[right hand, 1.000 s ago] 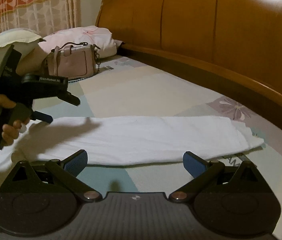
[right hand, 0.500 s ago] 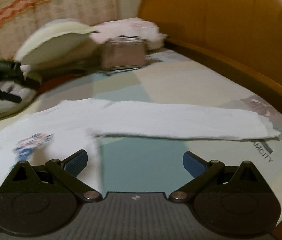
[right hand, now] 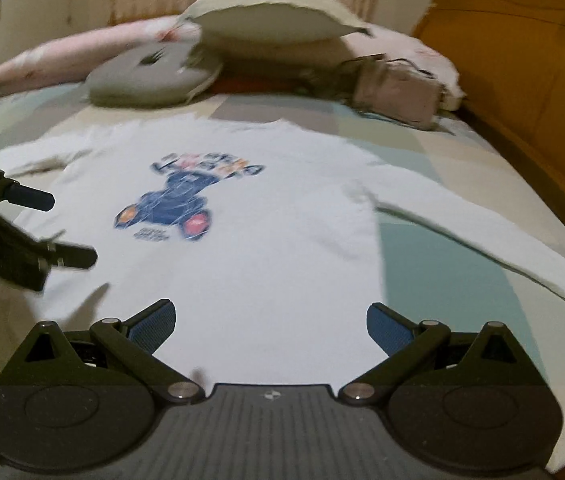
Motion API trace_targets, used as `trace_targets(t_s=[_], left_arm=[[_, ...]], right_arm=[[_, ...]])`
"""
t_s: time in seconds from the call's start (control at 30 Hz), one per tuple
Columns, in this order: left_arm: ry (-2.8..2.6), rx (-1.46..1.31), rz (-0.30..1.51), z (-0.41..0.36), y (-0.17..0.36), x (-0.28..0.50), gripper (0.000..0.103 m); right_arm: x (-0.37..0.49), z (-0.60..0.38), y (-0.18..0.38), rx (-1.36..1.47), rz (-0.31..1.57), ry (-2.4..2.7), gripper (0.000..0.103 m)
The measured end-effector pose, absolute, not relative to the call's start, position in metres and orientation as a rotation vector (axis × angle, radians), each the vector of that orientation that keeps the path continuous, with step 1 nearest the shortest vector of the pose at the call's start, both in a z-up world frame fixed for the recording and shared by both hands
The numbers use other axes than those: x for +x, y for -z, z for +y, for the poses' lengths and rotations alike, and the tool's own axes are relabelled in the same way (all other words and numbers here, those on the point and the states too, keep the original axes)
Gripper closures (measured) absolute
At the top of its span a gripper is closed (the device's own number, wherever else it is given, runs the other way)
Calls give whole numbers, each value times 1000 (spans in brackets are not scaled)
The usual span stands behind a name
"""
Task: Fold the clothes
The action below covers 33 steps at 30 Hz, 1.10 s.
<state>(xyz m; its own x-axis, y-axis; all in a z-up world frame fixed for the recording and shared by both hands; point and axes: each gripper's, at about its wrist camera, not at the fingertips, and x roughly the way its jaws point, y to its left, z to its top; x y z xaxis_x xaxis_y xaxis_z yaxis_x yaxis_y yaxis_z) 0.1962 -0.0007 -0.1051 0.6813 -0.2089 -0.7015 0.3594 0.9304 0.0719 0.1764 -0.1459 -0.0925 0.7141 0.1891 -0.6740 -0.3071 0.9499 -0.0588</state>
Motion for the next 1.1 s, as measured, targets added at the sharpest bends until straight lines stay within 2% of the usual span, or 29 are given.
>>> trace_targets(t_s=[0.3, 0.5, 0.97, 1.1], left_arm=[[387, 134, 781, 16, 121, 157, 3], [375, 116, 753, 50, 100, 158, 3], [141, 83, 660, 129, 103, 325, 3], [181, -4, 662, 145, 118, 334, 3]], right_arm=[[189, -129, 129, -146, 863, -269, 0], [186, -139, 135, -91, 878, -273, 0], [183, -135, 137, -93, 852, -236, 0], [183, -136, 137, -92, 852, -238, 0]])
